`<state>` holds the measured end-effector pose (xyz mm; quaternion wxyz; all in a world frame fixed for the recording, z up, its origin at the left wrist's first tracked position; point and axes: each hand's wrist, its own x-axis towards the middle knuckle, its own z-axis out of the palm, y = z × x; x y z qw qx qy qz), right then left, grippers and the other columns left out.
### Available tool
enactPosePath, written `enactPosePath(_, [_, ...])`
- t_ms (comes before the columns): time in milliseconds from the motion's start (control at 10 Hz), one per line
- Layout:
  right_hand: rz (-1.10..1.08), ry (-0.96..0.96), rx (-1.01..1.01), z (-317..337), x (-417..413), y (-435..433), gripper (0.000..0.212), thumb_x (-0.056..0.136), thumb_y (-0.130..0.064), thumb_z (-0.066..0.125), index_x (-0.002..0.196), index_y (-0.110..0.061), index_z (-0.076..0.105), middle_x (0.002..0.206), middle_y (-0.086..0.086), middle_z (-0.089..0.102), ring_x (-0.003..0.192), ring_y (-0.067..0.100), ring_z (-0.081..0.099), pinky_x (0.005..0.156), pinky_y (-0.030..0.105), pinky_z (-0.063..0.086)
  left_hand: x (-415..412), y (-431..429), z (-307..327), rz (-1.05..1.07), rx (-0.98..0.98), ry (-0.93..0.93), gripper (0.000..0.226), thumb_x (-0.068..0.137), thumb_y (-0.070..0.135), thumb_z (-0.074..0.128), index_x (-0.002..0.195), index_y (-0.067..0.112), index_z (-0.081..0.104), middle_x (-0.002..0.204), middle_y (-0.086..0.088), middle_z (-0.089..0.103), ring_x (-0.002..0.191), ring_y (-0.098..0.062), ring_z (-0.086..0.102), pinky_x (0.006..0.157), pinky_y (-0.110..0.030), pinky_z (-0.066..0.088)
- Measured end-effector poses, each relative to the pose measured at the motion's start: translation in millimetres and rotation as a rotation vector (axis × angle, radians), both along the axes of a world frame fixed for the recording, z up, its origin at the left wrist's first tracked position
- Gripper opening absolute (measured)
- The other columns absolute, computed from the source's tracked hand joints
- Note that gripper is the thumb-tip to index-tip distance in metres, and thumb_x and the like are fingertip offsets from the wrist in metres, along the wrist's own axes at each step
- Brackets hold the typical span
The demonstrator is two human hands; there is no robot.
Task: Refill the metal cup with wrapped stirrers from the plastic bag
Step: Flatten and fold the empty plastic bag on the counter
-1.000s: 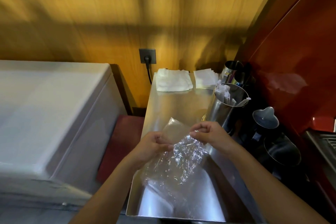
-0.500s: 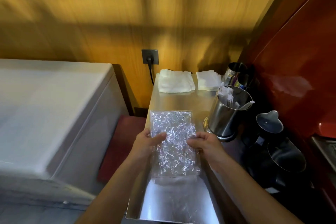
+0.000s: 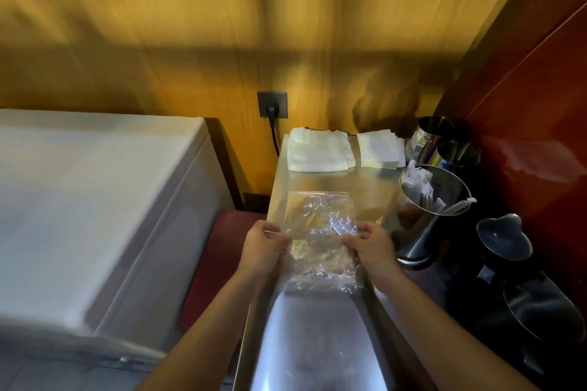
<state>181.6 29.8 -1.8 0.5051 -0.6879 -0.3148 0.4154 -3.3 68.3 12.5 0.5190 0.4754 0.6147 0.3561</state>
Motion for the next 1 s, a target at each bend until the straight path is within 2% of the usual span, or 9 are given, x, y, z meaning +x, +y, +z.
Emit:
enactPosePath(100, [-0.006, -0.063, -0.015, -4.1, 2.7, 24.2, 0.03, 0.075, 0.0, 0.068, 0.07, -0.023, 0.049, 0.062, -0.001, 0.058, 0.045, 0.008, 0.051, 0.042, 0.017, 0.042, 7.6, 24.1, -4.3, -0.01, 0.061, 0.12, 0.017, 0.08, 0.014, 0.068, 0.085, 0.017, 0.052, 0.078, -0.007, 0.064, 0.067, -0.018, 0.061, 0.058, -0.033, 0.051])
enactPosePath(200, [0.013, -0.125, -0.052, -9.2, 5.7, 44.6, 0.026, 0.075, -0.005, 0.067, 0.07, -0.022, 0.049, 0.065, 0.004, 0.057, 0.053, 0.018, 0.051, 0.055, 0.032, 0.044, 11.4, 43.7, -8.8, -0.056, 0.116, 0.266, 0.011, 0.081, 0.021, 0.064, 0.085, 0.021, 0.053, 0.083, -0.003, 0.064, 0.073, -0.017, 0.062, 0.066, -0.036, 0.053])
enactPosePath(300, [0.047, -0.249, -0.093, -16.4, 6.9, 59.0, 0.018, 0.077, -0.01, 0.064, 0.074, -0.019, 0.048, 0.068, 0.008, 0.058, 0.06, 0.024, 0.053, 0.06, 0.036, 0.043, 17.6, 53.5, -15.7, -0.117, 0.145, 0.385, 0.013, 0.084, 0.021, 0.058, 0.096, 0.02, 0.054, 0.093, -0.002, 0.063, 0.083, -0.019, 0.06, 0.076, -0.04, 0.054])
enactPosePath(400, [0.082, -0.406, -0.153, -24.1, 7.7, 63.6, 0.012, 0.079, -0.017, 0.06, 0.084, -0.014, 0.05, 0.075, 0.006, 0.059, 0.071, 0.027, 0.055, 0.065, 0.036, 0.044, 24.2, 56.7, -28.0, -0.226, 0.226, 0.57, 0.017, 0.088, 0.019, 0.052, 0.103, 0.013, 0.056, 0.109, -0.008, 0.06, 0.096, -0.025, 0.057, 0.083, -0.04, 0.049])
enactPosePath(500, [0.129, -0.582, -0.221, -28.3, 5.9, 64.8, 0.014, 0.082, -0.023, 0.055, 0.087, -0.013, 0.047, 0.084, 0.012, 0.062, 0.078, 0.033, 0.057, 0.067, 0.038, 0.043, 26.3, 59.4, -36.3, -0.312, 0.31, 0.714, 0.021, 0.089, 0.017, 0.046, 0.104, 0.009, 0.057, 0.111, -0.012, 0.056, 0.1, -0.03, 0.054, 0.084, -0.04, 0.044])
enactPosePath(600, [0.155, -0.693, -0.242, -27.8, 4.2, 67.9, 0.016, 0.083, -0.021, 0.054, 0.092, -0.01, 0.047, 0.094, 0.017, 0.062, 0.086, 0.037, 0.057, 0.068, 0.037, 0.041, 25.0, 61.7, -38.9, -0.353, 0.403, 0.862, 0.022, 0.088, 0.015, 0.046, 0.104, 0.006, 0.058, 0.105, -0.016, 0.056, 0.094, -0.034, 0.053, 0.082, -0.043, 0.043])
enactPosePath(800, [0.221, -0.85, -0.353, -16.8, 5.8, 72.9, 0.026, 0.084, -0.019, 0.046, 0.105, -0.004, 0.047, 0.113, 0.018, 0.057, 0.102, 0.038, 0.055, 0.08, 0.04, 0.043, 22.5, 65.2, -34.2, -0.395, 0.438, 0.978, 0.026, 0.087, 0.022, 0.046, 0.107, 0.009, 0.058, 0.107, -0.015, 0.058, 0.096, -0.032, 0.05, 0.081, -0.04, 0.038])
enactPosePath(900, [0.199, -0.927, -0.308, -3.8, 8.5, 79.0, 0.024, 0.083, -0.017, 0.046, 0.103, -0.005, 0.048, 0.112, 0.019, 0.057, 0.102, 0.038, 0.055, 0.081, 0.04, 0.042, 20.7, 72.6, -25.9, -0.436, 0.478, 0.93, 0.035, 0.088, 0.032, 0.048, 0.117, 0.014, 0.054, 0.116, -0.011, 0.059, 0.104, -0.028, 0.05, 0.088, -0.04, 0.038])
enactPosePath(1000, [0.208, -0.966, -0.275, 11.6, 10.4, 83.2, 0.028, 0.086, -0.024, 0.046, 0.109, -0.008, 0.047, 0.113, 0.015, 0.056, 0.102, 0.034, 0.053, 0.083, 0.039, 0.042, 20.2, 81.1, -10.6, -0.485, 0.494, 0.928, 0.043, 0.088, 0.043, 0.048, 0.124, 0.018, 0.048, 0.123, -0.008, 0.057, 0.112, -0.026, 0.048, 0.094, -0.04, 0.036])
